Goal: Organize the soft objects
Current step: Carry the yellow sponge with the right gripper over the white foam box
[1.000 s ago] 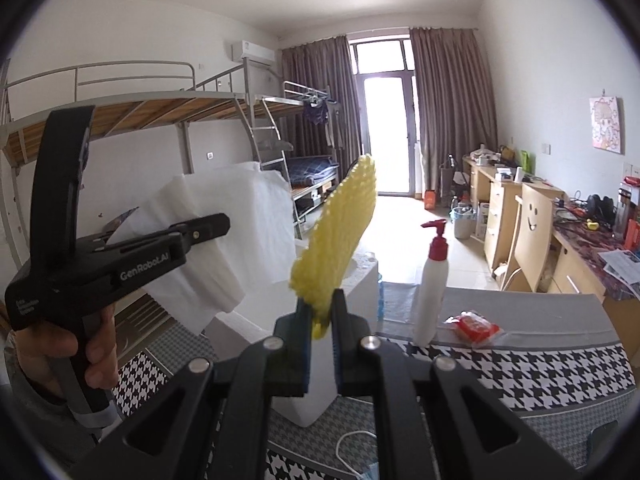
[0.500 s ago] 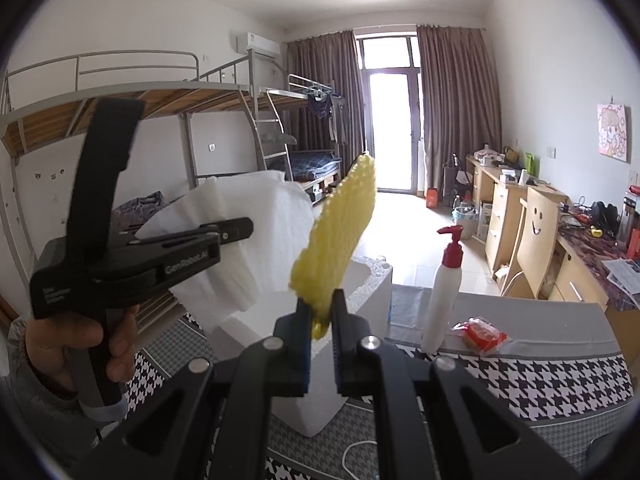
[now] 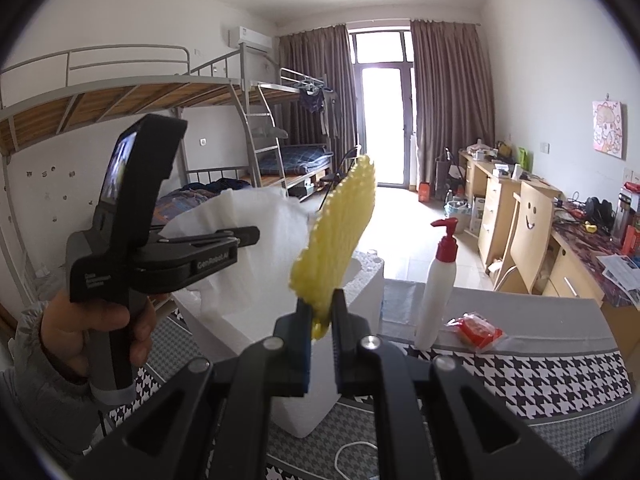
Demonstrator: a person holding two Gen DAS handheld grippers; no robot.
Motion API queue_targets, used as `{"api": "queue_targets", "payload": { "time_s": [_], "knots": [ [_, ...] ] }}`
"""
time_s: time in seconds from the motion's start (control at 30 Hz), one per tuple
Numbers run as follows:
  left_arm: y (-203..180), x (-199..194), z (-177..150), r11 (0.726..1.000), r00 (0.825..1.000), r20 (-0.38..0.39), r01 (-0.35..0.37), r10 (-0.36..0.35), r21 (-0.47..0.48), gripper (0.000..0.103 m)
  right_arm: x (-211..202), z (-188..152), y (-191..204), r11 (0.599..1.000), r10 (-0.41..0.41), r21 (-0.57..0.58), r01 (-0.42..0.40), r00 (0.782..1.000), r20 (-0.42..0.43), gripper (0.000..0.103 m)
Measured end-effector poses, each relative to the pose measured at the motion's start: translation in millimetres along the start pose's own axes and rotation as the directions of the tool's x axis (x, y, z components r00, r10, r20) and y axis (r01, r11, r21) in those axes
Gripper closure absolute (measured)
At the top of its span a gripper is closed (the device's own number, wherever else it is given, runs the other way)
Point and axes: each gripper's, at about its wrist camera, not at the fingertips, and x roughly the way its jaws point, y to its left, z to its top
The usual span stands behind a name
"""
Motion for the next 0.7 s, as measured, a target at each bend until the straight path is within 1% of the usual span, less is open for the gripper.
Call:
{"api": "queue_targets", "payload": {
  "time_s": [0.03, 0.07, 0.1, 0.17, 0.33, 0.37, 0.43, 0.7],
  "knots": [
    [0, -1, -1, 1.000, 1.000, 0.007, -0.009, 0.009, 0.006, 0.038, 1, 0, -1, 1.000, -0.001, 0.002, 0.001, 1.000, -0.002, 0.092],
    [-1, -4, -1, 1.000, 0.999, 0.029, -0.027, 0.027, 0.011, 0.015, 1, 0, -1, 1.000, -0.003, 0.004, 0.003, 1.000, -0.003, 0.092],
    [1, -7, -2, 0.999, 0.998, 0.051, -0.042, 0.041, 0.013, 0.007, 2, -1, 0, 1.000, -0.004, 0.003, 0.004, 1.000, -0.004, 0.092],
    [2, -13, -3, 0.997, 0.995, 0.080, -0.069, 0.067, 0.023, 0.005, 3, 0, 0, 1.000, -0.005, 0.002, 0.005, 1.000, -0.006, 0.092],
    [11, -21, -4, 0.998, 0.994, 0.087, -0.062, 0.061, 0.008, 0.003, 5, 0, 1, 1.000, -0.003, -0.001, 0.003, 1.000, -0.012, 0.092],
    [13, -23, -5, 0.998, 0.994, 0.092, -0.064, 0.064, 0.002, 0.001, 6, 1, 2, 1.000, -0.001, -0.004, 0.001, 1.000, -0.012, 0.091],
    [19, -26, -6, 0.998, 0.993, 0.097, -0.066, 0.067, -0.014, 0.001, 7, 1, 3, 1.000, 0.000, -0.007, 0.000, 1.000, -0.011, 0.092],
    [30, -39, -11, 0.996, 0.988, 0.123, -0.090, 0.092, -0.025, 0.001, 14, 5, 11, 1.000, 0.020, -0.023, -0.021, 1.000, -0.017, 0.091]
  ]
}}
